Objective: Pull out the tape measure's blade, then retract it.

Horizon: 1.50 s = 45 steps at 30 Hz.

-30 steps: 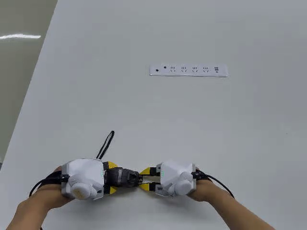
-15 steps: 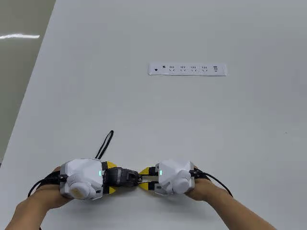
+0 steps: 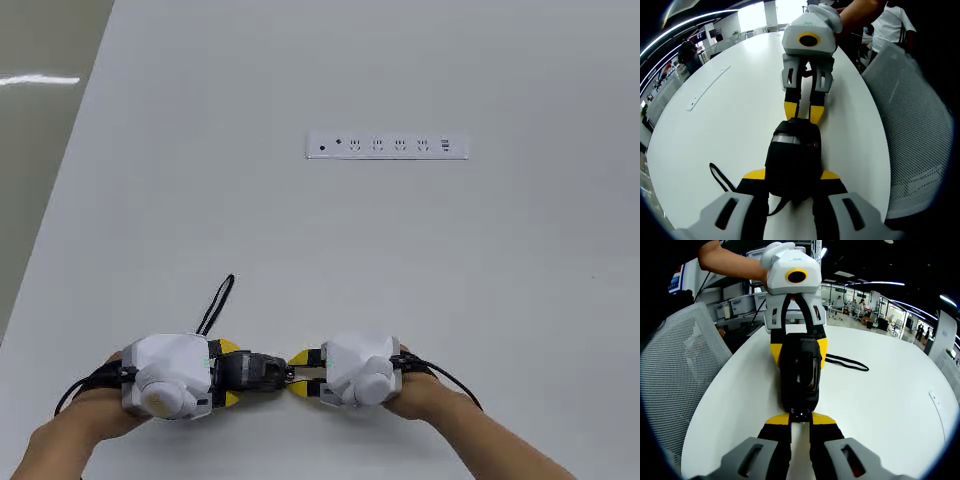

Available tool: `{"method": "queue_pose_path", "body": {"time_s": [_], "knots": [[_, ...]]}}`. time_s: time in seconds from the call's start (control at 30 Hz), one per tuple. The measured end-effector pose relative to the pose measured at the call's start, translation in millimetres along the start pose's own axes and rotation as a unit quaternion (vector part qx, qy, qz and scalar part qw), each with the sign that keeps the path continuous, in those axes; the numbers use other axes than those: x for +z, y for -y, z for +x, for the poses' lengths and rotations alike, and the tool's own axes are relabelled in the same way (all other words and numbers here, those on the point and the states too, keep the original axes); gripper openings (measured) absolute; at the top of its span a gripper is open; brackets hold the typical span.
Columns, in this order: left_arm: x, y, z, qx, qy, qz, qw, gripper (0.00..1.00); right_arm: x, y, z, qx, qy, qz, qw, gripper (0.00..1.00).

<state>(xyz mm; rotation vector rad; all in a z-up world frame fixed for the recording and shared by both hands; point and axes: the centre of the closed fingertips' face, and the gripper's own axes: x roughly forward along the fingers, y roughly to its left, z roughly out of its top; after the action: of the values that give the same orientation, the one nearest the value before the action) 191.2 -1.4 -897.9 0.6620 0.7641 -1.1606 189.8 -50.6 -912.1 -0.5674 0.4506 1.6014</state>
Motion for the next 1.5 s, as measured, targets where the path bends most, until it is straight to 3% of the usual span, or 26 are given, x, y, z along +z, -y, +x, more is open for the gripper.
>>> {"method": "queue_pose_path", "body": {"time_s": [1.5], "knots": [[-2.2, 0.0, -0.7, -0.003, -0.007, -0.006, 1.0, 0.29, -2.4, 0.0, -7.6, 0.003, -0.003, -0.011, 0.9999, 0.1]]}}
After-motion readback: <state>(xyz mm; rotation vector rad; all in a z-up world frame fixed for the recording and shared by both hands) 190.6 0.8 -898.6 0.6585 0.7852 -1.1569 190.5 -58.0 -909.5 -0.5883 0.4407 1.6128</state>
